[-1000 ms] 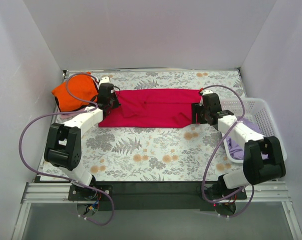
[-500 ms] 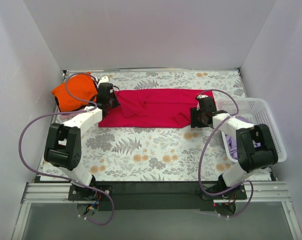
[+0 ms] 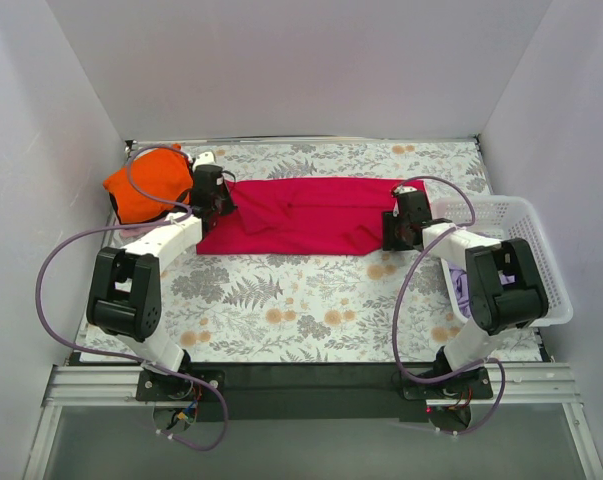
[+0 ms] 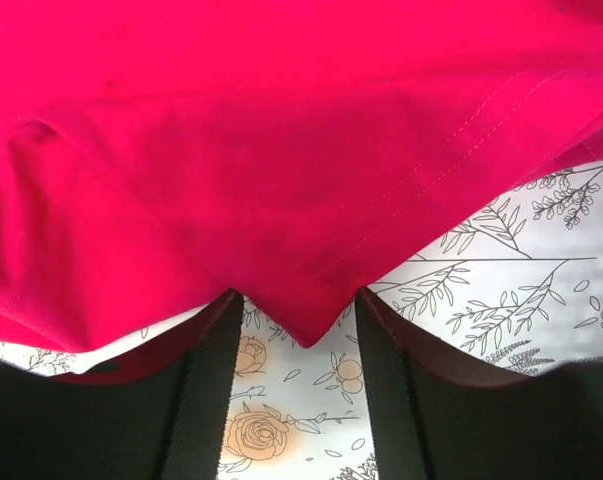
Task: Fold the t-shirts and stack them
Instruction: Fold the tshirt
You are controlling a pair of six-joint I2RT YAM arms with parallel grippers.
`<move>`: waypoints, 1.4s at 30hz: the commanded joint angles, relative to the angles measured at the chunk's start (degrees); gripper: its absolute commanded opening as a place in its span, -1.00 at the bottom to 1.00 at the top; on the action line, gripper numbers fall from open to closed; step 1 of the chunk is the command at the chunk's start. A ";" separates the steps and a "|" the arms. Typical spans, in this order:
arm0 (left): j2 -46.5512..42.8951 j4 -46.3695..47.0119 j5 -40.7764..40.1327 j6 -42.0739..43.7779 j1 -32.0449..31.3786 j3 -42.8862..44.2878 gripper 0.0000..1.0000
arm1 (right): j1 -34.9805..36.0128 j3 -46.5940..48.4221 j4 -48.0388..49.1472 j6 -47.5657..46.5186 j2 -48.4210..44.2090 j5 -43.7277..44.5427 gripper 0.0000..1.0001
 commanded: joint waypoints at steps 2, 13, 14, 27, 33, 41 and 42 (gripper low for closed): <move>-3.05 0.30 -0.49 0.85 0.70 -0.50 -1.00 | -0.57 2.43 2.95 0.32 0.95 0.64 -0.21; -3.49 0.21 -1.55 1.38 1.23 -1.03 -1.00 | -0.48 0.50 2.16 -0.29 -3.26 3.80 -0.97; -3.75 0.21 -1.98 1.47 1.32 -1.12 -1.00 | -0.48 -0.02 1.89 -0.29 -4.66 4.42 -0.97; -3.75 0.56 -0.58 2.96 1.67 0.46 -1.00 | -0.57 -0.91 -5.22 -2.40 -16.98 11.70 -0.97; -2.70 -0.14 -1.46 2.87 1.85 1.08 -1.00 | -1.53 1.11 -7.86 -3.28 -16.80 14.26 -0.97; -3.75 -0.14 -1.73 2.78 2.55 -0.24 -1.00 | -2.67 -0.29 -9.53 -3.28 -20.05 16.81 -0.97; -3.93 -0.14 -1.46 2.78 2.73 -0.15 -1.00 | -2.85 -0.47 -9.88 -3.37 -20.66 16.99 -0.97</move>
